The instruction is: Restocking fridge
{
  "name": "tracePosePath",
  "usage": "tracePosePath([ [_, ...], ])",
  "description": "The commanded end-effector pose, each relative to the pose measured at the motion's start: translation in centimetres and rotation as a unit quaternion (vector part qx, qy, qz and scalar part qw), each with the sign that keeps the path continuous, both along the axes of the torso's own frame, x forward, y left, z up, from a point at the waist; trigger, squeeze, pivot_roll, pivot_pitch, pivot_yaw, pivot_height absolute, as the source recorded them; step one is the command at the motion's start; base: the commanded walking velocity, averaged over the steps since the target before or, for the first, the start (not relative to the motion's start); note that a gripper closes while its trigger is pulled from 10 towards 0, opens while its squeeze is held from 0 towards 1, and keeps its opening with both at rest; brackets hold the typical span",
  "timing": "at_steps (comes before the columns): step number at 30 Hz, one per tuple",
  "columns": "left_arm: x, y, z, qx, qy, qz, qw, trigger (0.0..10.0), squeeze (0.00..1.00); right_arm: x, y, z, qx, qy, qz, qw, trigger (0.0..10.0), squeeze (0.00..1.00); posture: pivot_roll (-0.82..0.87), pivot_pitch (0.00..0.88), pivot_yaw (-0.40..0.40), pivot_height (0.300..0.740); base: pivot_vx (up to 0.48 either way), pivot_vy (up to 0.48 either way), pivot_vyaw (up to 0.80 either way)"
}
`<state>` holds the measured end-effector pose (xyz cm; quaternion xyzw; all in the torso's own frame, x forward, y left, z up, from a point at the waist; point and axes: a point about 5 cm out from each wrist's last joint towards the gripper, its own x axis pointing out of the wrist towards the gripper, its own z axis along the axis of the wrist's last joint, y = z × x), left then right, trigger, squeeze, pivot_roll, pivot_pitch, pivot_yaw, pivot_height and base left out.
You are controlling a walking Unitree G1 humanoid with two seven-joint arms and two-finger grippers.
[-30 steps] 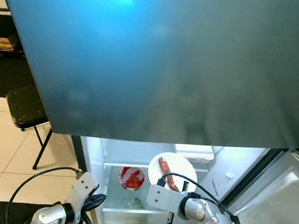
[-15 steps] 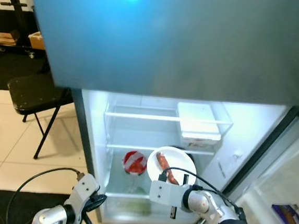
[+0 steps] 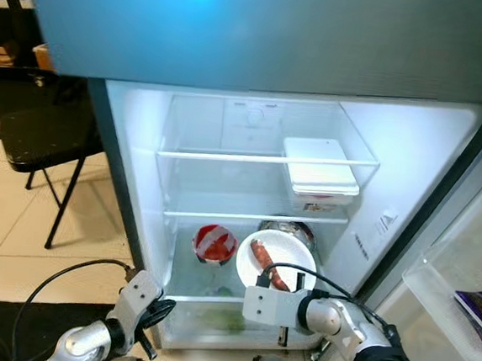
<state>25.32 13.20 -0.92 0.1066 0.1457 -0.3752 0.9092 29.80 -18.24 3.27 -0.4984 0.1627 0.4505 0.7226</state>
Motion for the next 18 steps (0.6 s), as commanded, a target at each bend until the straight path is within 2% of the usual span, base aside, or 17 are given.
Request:
tracePosePath([
  [1, 0.3, -0.7, 0.5, -0.005, -0.017, -0.009, 1.000, 10.0, 0.00, 0.5, 0.5, 1.0, 0.012, -0.018, 0.016, 1.000, 10.0, 0.00, -0.05, 0.000, -0.031, 0.566, 0.000, 0.000, 0.00],
  [13, 0.6, -0.9, 0.9, -0.006, -0.034, -0.010, 0.999, 10.0, 0.00, 1.1, 1.1, 3.0, 0.016, -0.036, 0.055, 0.998, 10.0, 0.00, -0.05, 0.000, -0.033, 0.521, 0.000, 0.000, 0.00],
  [18, 0.8, -1.2, 1.2, -0.008, -0.050, -0.016, 0.999, 10.0, 0.00, 1.1, 1.2, 4.9, 0.020, -0.035, 0.095, 0.995, 10.0, 0.00, -0.05, 0.000, -0.032, 0.516, 0.000, 0.000, 0.00],
])
